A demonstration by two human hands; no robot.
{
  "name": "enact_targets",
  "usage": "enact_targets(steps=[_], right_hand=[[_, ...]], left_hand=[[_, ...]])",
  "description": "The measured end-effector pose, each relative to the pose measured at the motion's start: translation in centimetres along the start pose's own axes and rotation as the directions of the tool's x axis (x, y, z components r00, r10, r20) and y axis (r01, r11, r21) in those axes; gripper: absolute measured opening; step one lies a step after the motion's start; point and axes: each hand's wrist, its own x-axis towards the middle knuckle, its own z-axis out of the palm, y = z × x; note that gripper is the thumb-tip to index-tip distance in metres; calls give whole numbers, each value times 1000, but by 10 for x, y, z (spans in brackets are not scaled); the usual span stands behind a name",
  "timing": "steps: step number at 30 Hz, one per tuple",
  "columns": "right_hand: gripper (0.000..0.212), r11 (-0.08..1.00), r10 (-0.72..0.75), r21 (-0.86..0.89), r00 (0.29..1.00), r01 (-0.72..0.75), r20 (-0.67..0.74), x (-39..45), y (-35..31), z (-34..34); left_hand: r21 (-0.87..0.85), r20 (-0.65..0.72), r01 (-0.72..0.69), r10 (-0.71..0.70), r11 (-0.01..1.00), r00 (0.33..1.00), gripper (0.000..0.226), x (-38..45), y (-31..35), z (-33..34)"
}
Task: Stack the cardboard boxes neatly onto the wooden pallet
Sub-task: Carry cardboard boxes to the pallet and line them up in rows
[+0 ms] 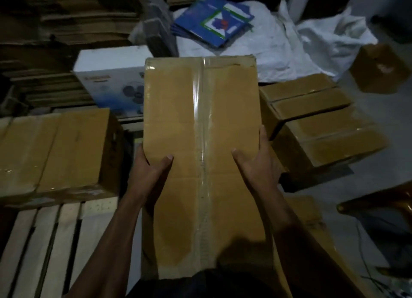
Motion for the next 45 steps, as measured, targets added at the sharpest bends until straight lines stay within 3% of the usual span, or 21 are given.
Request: enact_targets(steps=[3,7,20,25,30,39,45], right_hand=[[99,997,-80,13,997,80,-2,-21,-21,19],[100,987,-161,32,986,161,31,-52,-54,52],[96,949,-306,-6,925,315,224,-181,-165,198],[96,916,-383,10,866,401,322,-217,-203,241],[93,857,-471,16,771,515,429,-241,-232,272],[94,768,-543,85,574,635,613,-259,-272,312],[94,697,-581,130,448,705,679,-281,-294,328]], left_hand=[[41,-59,-24,26,999,998,106,-16,-10,-40],[78,-111,-43,52,996,992,110,-31,-28,-97],[170,-361,115,-47,979,931,100,-97,-122,-300],[83,-449,166,-112,983,886,99,-131,-148,-354],[-18,-568,208,-181,978,803,99,-161,-171,-382],[-83,-756,389,-312,917,576,98,-200,-178,-394],[-177,-810,363,-345,915,474,94,-227,-191,-400]])
